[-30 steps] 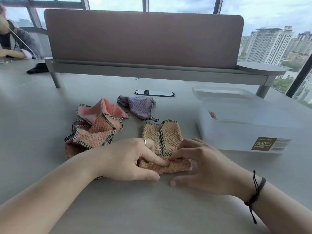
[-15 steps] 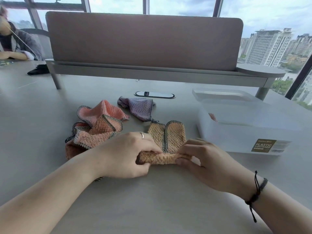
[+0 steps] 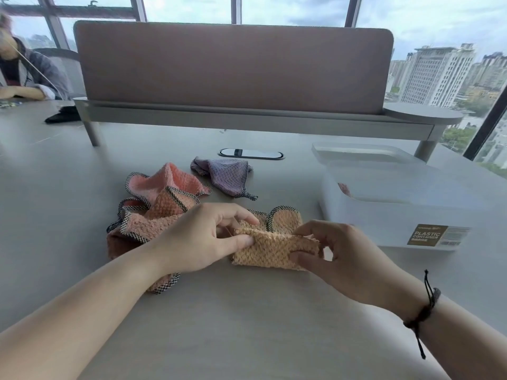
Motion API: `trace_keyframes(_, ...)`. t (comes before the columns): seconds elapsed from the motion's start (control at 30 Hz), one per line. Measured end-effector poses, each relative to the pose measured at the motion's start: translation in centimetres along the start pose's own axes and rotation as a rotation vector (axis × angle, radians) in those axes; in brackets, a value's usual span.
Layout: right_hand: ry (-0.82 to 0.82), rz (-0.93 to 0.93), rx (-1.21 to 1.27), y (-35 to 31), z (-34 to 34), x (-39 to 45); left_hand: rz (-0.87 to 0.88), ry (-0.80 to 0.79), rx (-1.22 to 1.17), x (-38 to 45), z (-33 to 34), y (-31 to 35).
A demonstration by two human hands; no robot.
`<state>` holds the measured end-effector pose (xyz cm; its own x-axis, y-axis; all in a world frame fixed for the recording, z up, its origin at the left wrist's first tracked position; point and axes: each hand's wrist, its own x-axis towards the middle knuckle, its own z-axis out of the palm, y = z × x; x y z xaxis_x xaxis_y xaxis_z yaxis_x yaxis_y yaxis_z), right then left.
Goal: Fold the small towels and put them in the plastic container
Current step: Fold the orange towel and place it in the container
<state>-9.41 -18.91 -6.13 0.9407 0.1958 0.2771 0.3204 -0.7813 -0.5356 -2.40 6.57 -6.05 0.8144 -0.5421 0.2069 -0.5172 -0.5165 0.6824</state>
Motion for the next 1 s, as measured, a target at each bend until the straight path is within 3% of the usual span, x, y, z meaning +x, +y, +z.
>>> trace_keyframes(0.17, 0.044, 0.131, 0.177, 0.3, 0.8, 0.4, -0.062, 0.049, -0.051, 0.2, 0.5, -0.1)
trace_keyframes(0.37, 0.122, 0.156, 0.013, 0.5, 1.6, 0.3, -0.085, 0.051, -0.122, 0.3, 1.4, 0.1)
trace_keyframes(0.57, 0.094, 0.211, -0.184, 0.5, 1.6, 0.4, 0.052, 0.154, 0.137, 0.2, 1.9, 0.0)
trace_keyframes(0.8, 0.081, 0.107, -0.253, -0.3, 1.0, 0.1, 0.335, 0.014, 0.266, -0.3, 1.7, 1.0)
trace_keyframes(1.0, -0.025, -0.157, -0.374, -0.2, 0.1, 0.1, 0.26, -0.146, 0.217, -0.2, 1.5, 0.3)
